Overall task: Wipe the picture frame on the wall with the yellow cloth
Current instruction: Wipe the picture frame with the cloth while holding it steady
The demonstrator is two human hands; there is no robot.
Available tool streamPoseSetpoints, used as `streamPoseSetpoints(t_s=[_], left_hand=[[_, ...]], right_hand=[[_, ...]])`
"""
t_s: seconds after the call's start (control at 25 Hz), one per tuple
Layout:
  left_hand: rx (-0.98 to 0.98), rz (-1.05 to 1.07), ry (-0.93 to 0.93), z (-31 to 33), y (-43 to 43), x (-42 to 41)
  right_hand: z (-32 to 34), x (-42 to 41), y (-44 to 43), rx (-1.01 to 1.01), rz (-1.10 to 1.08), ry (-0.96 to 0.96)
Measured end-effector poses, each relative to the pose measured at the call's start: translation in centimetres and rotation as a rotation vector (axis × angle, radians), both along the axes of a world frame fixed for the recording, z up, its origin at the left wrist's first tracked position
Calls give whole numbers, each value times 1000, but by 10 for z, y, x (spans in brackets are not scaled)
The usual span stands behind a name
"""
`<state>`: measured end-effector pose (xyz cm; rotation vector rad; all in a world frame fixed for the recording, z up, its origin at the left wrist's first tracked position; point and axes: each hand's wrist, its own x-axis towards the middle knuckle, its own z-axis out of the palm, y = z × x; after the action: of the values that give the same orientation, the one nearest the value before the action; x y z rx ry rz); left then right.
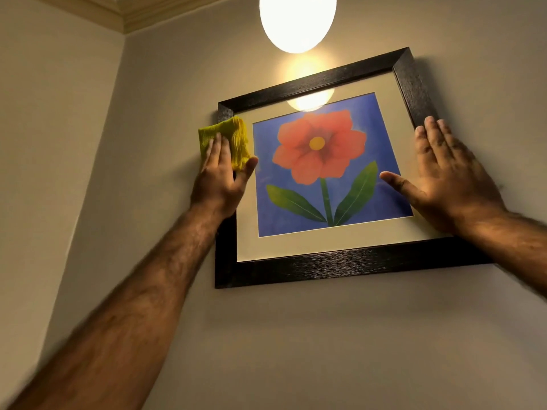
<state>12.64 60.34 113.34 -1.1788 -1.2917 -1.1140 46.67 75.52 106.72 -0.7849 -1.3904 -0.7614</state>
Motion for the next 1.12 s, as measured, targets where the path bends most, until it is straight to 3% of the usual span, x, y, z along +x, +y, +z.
streamPoseSetpoints(t_s=[0.2,0.48,0.6,0.88,1.0,1.12], left_hand=[[45,-41,67,-92,3,-12],[-65,-59,46,-204,-5,-16],[-93,-25,76,-177,-11,-18],[-98,81,-12,15,-10,0],[-75,122,2,25,-5,-4],[-31,101,30,-15,1,-6]], right_hand=[[1,0,1,6,0,7],[0,-2,1,-1,8,13],[-1,-3,-1,-12,-4,12],[-1,-1,-1,-3,-14,14],[-1,-2,-3,-2,-8,13],[-2,-2,-2,0,-13,17]])
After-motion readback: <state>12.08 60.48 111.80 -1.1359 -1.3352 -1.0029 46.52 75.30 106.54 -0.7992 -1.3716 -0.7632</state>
